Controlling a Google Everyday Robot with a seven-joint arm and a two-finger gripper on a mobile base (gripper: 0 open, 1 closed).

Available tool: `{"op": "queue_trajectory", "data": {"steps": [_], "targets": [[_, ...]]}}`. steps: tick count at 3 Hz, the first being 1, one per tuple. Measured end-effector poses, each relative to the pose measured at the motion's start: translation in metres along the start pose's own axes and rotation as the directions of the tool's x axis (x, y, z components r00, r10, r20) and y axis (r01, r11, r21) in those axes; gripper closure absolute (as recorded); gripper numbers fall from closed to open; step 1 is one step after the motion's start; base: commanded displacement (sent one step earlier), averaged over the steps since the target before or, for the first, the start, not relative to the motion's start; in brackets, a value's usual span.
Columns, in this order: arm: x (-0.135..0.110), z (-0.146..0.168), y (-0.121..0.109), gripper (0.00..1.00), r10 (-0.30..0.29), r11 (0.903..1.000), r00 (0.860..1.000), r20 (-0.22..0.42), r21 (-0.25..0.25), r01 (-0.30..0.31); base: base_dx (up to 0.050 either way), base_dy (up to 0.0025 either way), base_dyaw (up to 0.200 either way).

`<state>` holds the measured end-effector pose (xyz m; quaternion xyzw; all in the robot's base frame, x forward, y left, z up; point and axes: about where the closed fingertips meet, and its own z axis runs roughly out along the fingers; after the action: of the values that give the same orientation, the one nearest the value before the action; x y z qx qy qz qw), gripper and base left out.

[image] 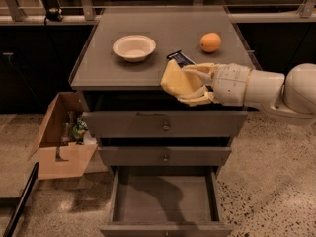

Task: Place sponge into bottom drawer

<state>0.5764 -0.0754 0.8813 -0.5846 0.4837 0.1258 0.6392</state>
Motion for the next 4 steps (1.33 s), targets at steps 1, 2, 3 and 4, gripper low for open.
{"op": "queue_trajectory", "data": {"steps": [1,2,3,4], "targets": [[0.014,0.000,0.009,1.00,0.017,0.9990,1.000,0.000,0.040,-0.017,0.000,0.00000,0.000],[0.040,0.000,0.024,1.00,0.030,0.9932,0.999,-0.013,0.113,-0.029,0.000,0.00000,0.000],[0.071,-0.003,0.040,1.00,0.050,0.9856,0.998,-0.033,0.163,-0.044,0.000,0.00000,0.000],[0.098,-0.004,0.062,1.00,0.101,0.9794,0.994,-0.036,0.179,-0.093,0.000,0.00000,0.000]]}}
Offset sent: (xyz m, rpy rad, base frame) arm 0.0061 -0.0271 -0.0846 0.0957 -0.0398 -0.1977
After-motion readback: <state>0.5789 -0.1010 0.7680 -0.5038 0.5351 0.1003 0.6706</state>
